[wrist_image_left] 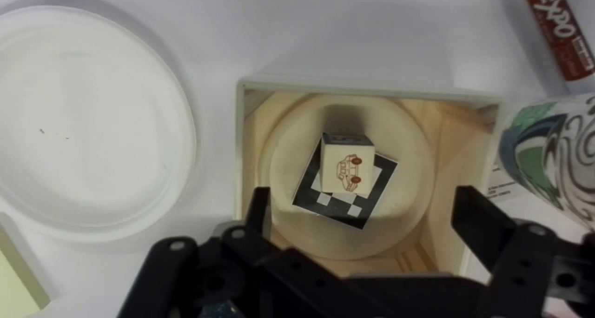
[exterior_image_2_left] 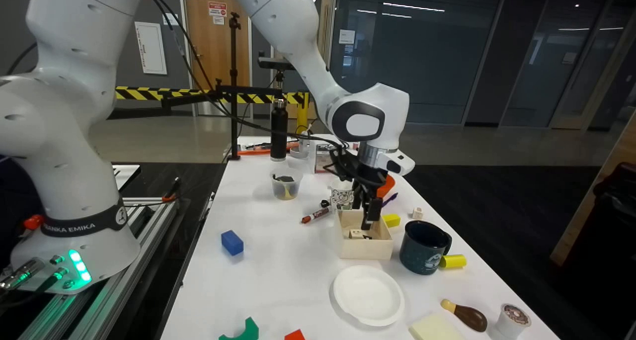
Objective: Put the white block in the brown box
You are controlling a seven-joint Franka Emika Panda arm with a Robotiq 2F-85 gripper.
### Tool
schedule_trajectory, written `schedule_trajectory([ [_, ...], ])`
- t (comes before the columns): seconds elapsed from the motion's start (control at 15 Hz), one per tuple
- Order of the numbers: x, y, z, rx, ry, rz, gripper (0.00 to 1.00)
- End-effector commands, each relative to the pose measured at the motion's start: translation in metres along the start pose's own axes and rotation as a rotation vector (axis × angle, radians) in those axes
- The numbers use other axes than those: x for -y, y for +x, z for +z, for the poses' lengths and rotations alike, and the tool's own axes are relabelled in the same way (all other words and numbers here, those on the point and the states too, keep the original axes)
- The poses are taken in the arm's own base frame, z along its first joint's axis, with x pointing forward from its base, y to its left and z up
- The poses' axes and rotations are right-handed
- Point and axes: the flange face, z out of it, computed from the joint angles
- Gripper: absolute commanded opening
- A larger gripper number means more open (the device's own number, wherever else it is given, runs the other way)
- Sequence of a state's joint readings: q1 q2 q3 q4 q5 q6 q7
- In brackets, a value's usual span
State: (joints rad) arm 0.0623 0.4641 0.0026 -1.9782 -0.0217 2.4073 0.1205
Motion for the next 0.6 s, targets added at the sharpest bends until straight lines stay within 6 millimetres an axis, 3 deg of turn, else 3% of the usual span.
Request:
schedule_trajectory([
  [0.0,-0.002,-0.016,-0.039,0.032,-0.009,0.035,1.0],
  [0.53,0.008,-0.086,-0.084,0.075,0.043,-0.001,1.0],
])
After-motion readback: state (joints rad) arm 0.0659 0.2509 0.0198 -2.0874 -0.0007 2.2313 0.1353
